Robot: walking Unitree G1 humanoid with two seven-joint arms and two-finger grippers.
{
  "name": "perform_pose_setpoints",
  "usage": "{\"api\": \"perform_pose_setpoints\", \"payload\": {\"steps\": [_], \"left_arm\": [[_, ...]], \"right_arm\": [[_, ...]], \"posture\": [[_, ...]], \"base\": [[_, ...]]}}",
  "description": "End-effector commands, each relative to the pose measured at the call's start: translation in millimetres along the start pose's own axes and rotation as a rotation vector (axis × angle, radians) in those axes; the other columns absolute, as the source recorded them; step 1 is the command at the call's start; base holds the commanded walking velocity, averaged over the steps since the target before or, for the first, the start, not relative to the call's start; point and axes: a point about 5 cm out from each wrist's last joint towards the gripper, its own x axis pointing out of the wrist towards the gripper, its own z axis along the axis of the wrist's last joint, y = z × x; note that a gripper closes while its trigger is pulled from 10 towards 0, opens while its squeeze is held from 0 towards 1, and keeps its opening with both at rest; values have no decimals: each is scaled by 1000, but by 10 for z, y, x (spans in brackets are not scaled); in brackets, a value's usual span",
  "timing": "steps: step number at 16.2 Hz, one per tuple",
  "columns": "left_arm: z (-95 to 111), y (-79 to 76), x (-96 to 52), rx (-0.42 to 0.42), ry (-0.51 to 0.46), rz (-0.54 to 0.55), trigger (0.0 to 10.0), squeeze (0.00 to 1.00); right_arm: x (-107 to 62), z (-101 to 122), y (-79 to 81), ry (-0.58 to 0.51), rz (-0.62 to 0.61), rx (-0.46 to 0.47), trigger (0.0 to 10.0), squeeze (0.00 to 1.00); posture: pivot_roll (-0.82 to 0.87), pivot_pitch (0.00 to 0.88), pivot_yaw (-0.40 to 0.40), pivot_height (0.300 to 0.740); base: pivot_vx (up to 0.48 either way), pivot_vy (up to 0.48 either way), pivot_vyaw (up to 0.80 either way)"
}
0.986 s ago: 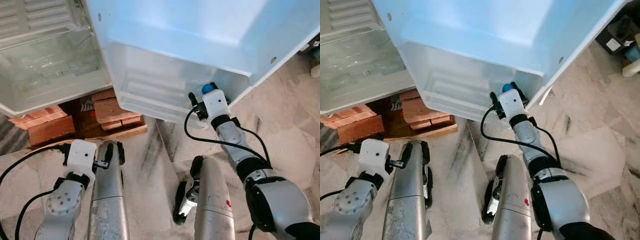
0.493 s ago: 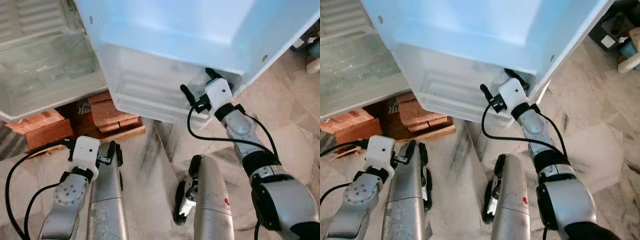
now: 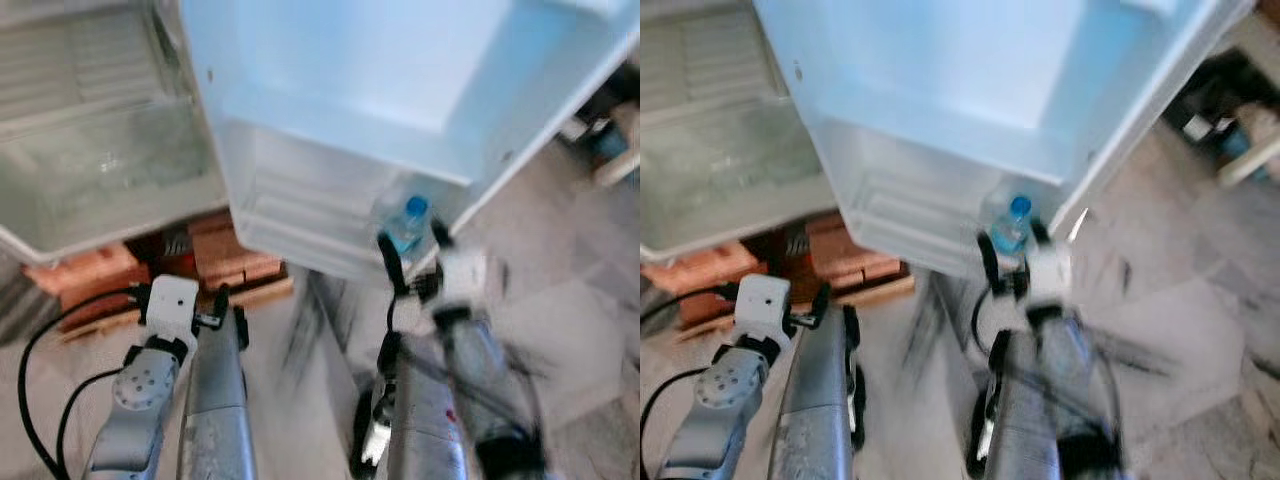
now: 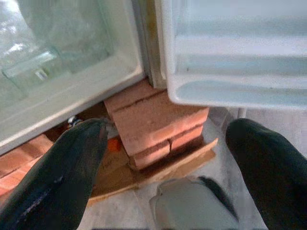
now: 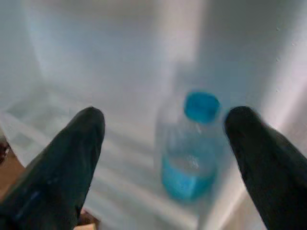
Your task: Restocking fridge
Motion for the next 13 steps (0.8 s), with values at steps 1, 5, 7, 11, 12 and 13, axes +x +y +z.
{"api": "perform_pose_setpoints", "payload": {"steps": [1, 5, 7, 11, 12, 13], "left_arm": [[-38, -19, -23, -19, 7, -1, 10000, 0], [122, -147, 202, -15, -66, -46, 10000, 0], [163, -150, 249, -9, -81, -50, 10000, 0], [93, -181, 266, -10, -74, -52, 10000, 0], [76, -196, 255, -14, -69, -56, 10000, 0], [58, -207, 236, -19, -63, -57, 10000, 0]], "right_arm": [[-44, 4, -115, 40, -93, 14, 10000, 0], [6, 150, -10, -6, -81, 18, 10000, 0], [85, 225, -69, -11, -102, -1, 10000, 0], [69, 172, -82, 22, -119, 15, 10000, 0], [50, 159, -69, 26, -112, 16, 10000, 0], [27, 147, -60, 32, -98, -11, 10000, 0]], "posture": [[108, 90, -63, 543], [83, 33, -29, 543], [82, 23, -34, 568], [70, 17, -31, 623], [67, 18, -32, 633], [62, 18, -31, 643]], "base": [[0, 0, 0], [0, 0, 0], [0, 0, 0], [0, 0, 0], [0, 0, 0], [0, 0, 0]]}}
